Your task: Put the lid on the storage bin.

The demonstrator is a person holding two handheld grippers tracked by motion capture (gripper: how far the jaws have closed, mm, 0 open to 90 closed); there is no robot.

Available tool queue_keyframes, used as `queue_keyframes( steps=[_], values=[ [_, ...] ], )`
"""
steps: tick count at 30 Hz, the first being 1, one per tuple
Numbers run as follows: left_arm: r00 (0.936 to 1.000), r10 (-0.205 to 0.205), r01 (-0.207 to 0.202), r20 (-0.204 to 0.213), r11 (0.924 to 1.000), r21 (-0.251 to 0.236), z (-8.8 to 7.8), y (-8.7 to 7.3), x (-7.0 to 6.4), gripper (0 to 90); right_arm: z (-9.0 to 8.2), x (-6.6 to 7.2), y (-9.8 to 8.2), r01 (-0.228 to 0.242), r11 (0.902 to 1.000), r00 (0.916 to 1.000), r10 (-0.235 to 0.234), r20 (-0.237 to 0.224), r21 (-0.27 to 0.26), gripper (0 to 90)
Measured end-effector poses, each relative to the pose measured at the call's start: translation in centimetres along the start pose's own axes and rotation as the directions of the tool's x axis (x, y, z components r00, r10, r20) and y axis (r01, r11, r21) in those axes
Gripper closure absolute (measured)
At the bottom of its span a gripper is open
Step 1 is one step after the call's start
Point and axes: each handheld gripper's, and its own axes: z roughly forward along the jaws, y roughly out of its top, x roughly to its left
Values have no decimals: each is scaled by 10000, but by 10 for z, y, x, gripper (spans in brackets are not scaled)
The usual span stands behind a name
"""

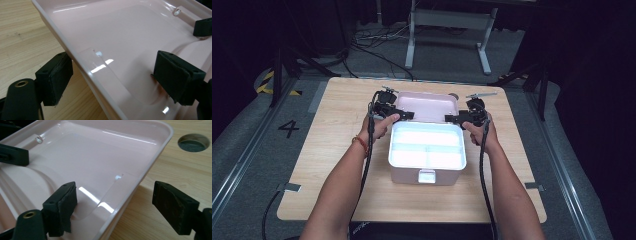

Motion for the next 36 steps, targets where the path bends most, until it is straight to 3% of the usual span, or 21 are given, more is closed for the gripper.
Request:
queue_keyframes(
  steps=[1,4,9,14,18,23,28,30,32,33,34,36],
  values=[
    [9996,-186,186,221,9998,1,2,0,2,165,2,0,0,-85,10000,9999,85,-103,-18,208],
    [9984,-147,149,543,9999,-44,2,-1,4,177,7,1,0,-290,9996,9979,290,-578,9,218],
    [9984,57,-51,556,9999,-110,0,3,1,191,9,3,2,-418,9991,9947,408,-940,-91,263],
    [9983,439,-425,380,9985,-352,-6,11,-8,230,3,9,7,-84,9976,9980,41,-626,-685,254],
    [9968,669,-632,448,9948,-797,-18,16,-12,232,-9,11,11,143,9916,9971,-238,-726,-1284,269],
    [9915,1246,-1192,363,9849,-1257,-41,22,-21,240,-29,20,16,809,9788,9947,-913,-477,-1883,304],
    [9834,1772,-1685,388,9714,-1675,-62,21,-32,256,-55,31,19,1571,9605,9847,-1702,-383,-2295,314],
    [9819,1880,-1803,211,9639,-1961,-71,19,-36,253,-64,35,20,1692,9548,9811,-1867,-501,-2442,317],
    [9801,1956,-1825,351,9559,-2302,-81,16,-37,262,-71,39,19,1997,9496,9750,-2170,-471,-2415,327],
    [9801,1956,-1825,351,9559,-2302,-81,16,-37,276,-75,41,17,2126,9448,9715,-2317,-495,-2493,328],
    [9738,2243,-2081,364,9446,-2537,-89,11,-42,286,-79,44,15,2279,9393,9674,-2483,-496,-2565,337],
    [9707,2378,-2214,342,9408,-2565,-92,9,-45,285,-81,45,14,2315,9371,9660,-2532,-522,-2613,341]
  ],
)
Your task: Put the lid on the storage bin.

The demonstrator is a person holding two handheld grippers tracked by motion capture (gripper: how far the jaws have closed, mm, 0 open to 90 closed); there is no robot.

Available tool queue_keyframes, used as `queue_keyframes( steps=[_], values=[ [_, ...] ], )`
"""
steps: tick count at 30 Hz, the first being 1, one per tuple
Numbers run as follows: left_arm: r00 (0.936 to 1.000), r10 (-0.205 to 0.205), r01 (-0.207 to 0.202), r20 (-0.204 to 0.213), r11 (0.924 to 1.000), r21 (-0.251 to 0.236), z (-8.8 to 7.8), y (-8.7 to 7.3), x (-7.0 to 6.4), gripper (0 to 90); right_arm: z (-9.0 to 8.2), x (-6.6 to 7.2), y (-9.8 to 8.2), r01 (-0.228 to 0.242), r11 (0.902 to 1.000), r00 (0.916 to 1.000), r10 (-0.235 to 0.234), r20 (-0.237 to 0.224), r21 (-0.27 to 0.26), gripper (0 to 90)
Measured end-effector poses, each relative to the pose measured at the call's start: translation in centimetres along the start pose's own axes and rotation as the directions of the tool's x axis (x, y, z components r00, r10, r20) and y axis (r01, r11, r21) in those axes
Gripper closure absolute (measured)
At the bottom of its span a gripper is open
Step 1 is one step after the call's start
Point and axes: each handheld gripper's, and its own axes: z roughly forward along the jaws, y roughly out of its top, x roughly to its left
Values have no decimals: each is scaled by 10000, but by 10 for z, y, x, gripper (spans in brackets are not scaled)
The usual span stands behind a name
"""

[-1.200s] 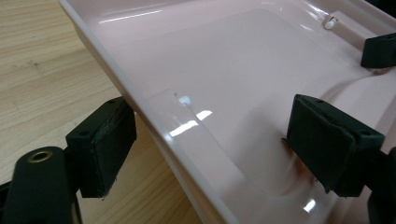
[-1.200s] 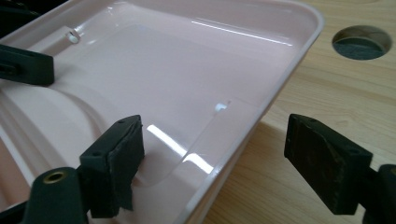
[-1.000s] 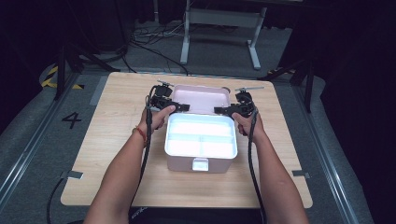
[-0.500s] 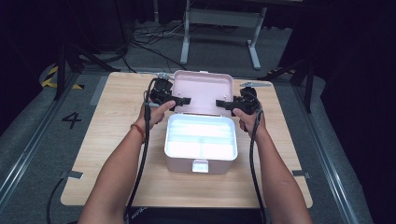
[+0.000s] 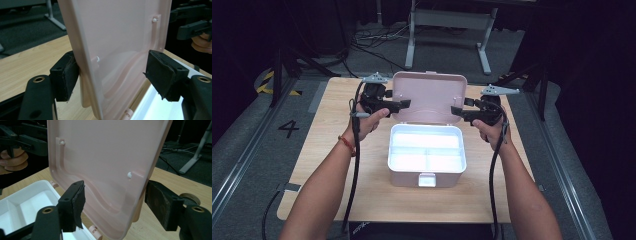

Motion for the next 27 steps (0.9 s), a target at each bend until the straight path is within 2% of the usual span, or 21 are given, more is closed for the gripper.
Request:
queue_keyframes(
  steps=[1,3,7,9,10,11,12,14,15,16,18,20,22,24,26,27],
  values=[
    [10000,78,-78,28,10000,-45,-2,-1,-2,286,-6,4,-2,54,9999,9998,-57,-198,-143,342],
    [9996,231,-228,147,9996,-167,-8,-2,-8,287,-11,6,-4,160,9996,9994,-166,-291,-211,352],
    [9967,793,-796,-157,9966,-216,-16,-3,-19,321,-18,11,-6,368,9986,9987,-381,-351,-386,406],
    [9962,853,-859,-201,9958,-317,-19,-3,-21,372,-20,13,-6,647,9971,9976,-656,-204,-406,443],
    [9954,872,-890,-397,9950,-457,-23,-4,-23,412,-22,14,-6,703,9967,9973,-711,-193,-405,469],
    [9925,1113,-1141,-511,9920,-543,-25,-5,-24,475,-24,15,-6,750,9962,9969,-760,-217,-441,479],
    [9925,1113,-1141,-511,9920,-543,-25,-5,-24,509,-24,15,-6,750,9962,9969,-760,-217,-441,479],
    [9869,1471,-1522,-666,9852,-787,-32,-11,-29,584,-31,15,-10,840,9946,9953,-867,-427,-611,524],
    [9830,1731,-1780,-613,9804,-848,-35,-13,-31,612,-34,16,-11,943,9932,9941,-976,-474,-684,539],
    [9819,1822,-1863,-517,9783,-901,-37,-15,-33,623,-36,18,-12,1069,9915,9921,-1113,-574,-743,544],
    [9785,2062,-2061,-101,9729,-1045,-43,-18,-41,643,-41,22,-13,1257,9892,9878,-1318,-826,-752,546],
    [9747,2232,-2229,-85,9696,-1014,-46,-22,-50,633,-45,27,-14,1485,9866,9834,-1546,-955,-676,526],
    [9714,2371,-2345,133,9667,-1027,-51,-26,-55,639,-50,34,-15,1813,9818,9778,-1861,-960,-564,524],
    [9661,2576,-2549,153,9617,-1004,-57,-33,-61,595,-59,38,-18,1988,9781,9698,-2053,-1319,-611,505],
    [9672,2528,-2489,257,9629,-1044,-63,-37,-63,554,-65,42,-21,2158,9745,9649,-2224,-1394,-608,488],
    [9695,2408,-2352,448,9664,-1038,-66,-40,-64,535,-67,43,-22,2230,9730,9622,-2294,-1470,-588,481]
  ],
)
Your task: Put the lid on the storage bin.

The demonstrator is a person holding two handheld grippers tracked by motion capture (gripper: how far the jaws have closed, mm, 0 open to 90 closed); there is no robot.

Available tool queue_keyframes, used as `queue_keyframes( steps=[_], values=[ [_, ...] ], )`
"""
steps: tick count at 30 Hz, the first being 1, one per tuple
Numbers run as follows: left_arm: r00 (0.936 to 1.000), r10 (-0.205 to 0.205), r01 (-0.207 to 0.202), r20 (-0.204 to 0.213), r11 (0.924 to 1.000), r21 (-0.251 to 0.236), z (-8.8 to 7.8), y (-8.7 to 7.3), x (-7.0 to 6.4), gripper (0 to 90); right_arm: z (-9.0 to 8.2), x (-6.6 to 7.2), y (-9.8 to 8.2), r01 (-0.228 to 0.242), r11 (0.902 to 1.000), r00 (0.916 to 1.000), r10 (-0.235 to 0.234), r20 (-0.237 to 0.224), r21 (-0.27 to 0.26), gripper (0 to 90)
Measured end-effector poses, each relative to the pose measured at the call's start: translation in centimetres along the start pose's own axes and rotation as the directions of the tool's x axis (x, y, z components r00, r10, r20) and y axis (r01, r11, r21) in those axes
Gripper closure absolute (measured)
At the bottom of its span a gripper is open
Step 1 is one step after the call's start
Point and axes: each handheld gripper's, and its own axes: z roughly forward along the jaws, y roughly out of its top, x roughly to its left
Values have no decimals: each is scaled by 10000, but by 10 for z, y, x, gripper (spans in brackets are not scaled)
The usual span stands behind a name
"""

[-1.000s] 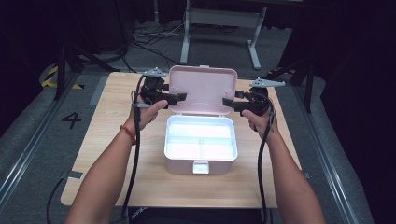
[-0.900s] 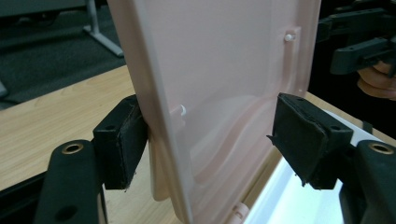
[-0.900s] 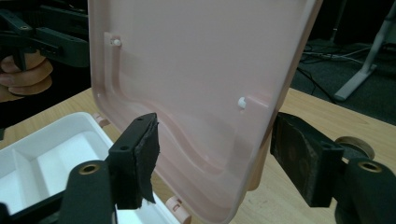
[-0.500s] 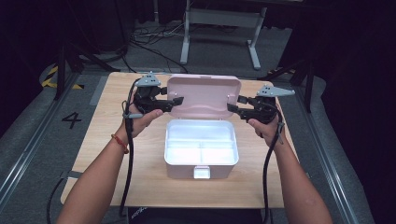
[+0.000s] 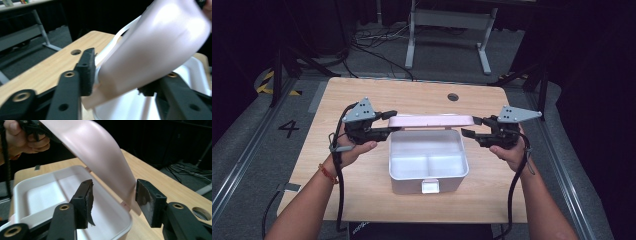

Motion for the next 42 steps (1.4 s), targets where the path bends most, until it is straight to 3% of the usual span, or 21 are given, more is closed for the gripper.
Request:
queue_keyframes(
  steps=[3,4,6,10,14,18,21,24,29,33,40,41,42],
  values=[
    [9997,258,-259,20,9990,358,-3,-4,-6,440,-4,5,-4,93,9999,9999,-91,-136,74,469],
    [9984,560,-552,-92,9956,762,-3,-8,-14,409,-8,10,-8,212,9997,9992,-209,-329,84,462],
    [9973,671,-637,-283,9921,1080,-4,-11,-21,400,-11,14,-11,245,9997,9987,-241,-448,88,467],
    [9979,619,-590,-190,9900,1278,-9,-18,-27,348,-15,23,-18,439,9988,9976,-426,-551,217,465],
    [9981,380,-317,-480,9917,1248,-15,-29,-32,292,-17,28,-27,336,9993,9982,-327,-503,171,475],
    [9983,317,-253,-488,9916,1267,-22,-38,-37,286,-19,35,-35,384,9988,9985,-372,-401,315,499],
    [9962,561,-467,-660,9895,1369,-27,-43,-45,374,-19,42,-41,576,9977,9981,-566,-259,357,525],
    [9972,541,-457,-518,9876,1502,-28,-48,-53,433,-23,47,-46,588,9976,9979,-578,-275,356,546],
    [9969,656,-569,-443,9830,1745,-29,-55,-61,424,-27,57,-53,761,9946,9967,-738,-348,705,521],
    [9984,468,-405,-305,9823,1828,-34,-59,-63,414,-32,63,-54,800,9934,9958,-761,-508,816,501],
    [9986,525,-493,-69,9698,2388,-31,-68,-70,390,-37,69,-57,500,9964,9972,-459,-598,690,497],
    [9983,577,-561,16,9635,2618,-30,-72,-72,371,-36,72,-58,476,9962,9970,-429,-649,733,502],
    [9984,556,-543,26,9627,2651,-29,-73,-74,359,-34,73,-58,508,9954,9969,-457,-637,813,509]
  ],
)
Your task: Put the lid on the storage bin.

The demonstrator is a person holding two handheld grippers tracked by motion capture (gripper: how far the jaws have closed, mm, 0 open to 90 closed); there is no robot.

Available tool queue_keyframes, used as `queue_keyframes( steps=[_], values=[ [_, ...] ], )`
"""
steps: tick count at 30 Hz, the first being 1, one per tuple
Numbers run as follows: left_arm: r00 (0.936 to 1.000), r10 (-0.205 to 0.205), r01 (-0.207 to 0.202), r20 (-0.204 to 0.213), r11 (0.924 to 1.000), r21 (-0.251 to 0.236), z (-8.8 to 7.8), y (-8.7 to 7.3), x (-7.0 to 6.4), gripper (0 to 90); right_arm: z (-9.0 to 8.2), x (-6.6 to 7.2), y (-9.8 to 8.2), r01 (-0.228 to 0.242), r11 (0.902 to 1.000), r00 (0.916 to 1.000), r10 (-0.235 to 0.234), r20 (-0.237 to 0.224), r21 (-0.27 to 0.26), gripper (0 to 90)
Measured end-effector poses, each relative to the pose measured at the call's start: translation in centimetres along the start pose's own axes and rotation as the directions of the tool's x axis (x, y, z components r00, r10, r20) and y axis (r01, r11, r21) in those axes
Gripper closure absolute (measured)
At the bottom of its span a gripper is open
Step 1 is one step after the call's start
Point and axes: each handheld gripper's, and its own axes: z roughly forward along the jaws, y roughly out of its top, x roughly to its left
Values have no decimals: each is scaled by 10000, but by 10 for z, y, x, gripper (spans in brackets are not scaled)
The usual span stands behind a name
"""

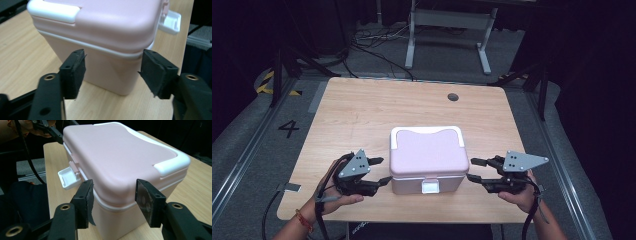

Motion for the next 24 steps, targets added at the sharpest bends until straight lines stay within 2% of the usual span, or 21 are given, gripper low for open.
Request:
queue_keyframes(
  steps=[3,6,8,10,14,16,18,20,23,24],
  values=[
    [10000,37,-37,-40,10000,51,-1,-3,-3,301,7,3,-2,77,9996,9999,-81,150,283,496],
    [9998,-78,80,-185,9999,111,-3,-6,-3,267,7,1,-4,-80,9992,9996,69,281,392,526],
    [9996,-68,74,-286,9998,207,-5,-7,-2,256,8,0,-6,-123,9985,9994,106,330,530,508],
    [9983,113,-94,-571,9994,319,-9,-7,-1,241,6,1,-7,-106,9979,9989,76,465,645,485],
    [9932,171,-125,-1155,9991,404,-19,-11,5,226,-3,1,-7,-59,9971,9969,-1,788,753,416],
    [9924,143,-92,-1226,9990,426,-20,-12,7,218,-10,0,-9,-75,9960,9937,-26,1122,891,390],
    [9852,16,104,-1716,9976,691,-23,-23,17,215,-17,-3,-14,-124,9947,9888,-30,1492,1019,370],
    [9817,-206,363,-1891,9961,802,-23,-31,24,215,-22,-7,-21,-207,9926,9828,-18,1849,1197,357],
    [9731,-151,435,-2299,9920,1188,-22,-43,32,215,-28,-12,-33,-309,9870,9691,-90,2465,1575,329],
    [9721,-190,492,-2338,9911,1240,-21,-46,34,214,-30,-15,-39,-407,9860,9630,-46,2695,1620,319]
  ],
)
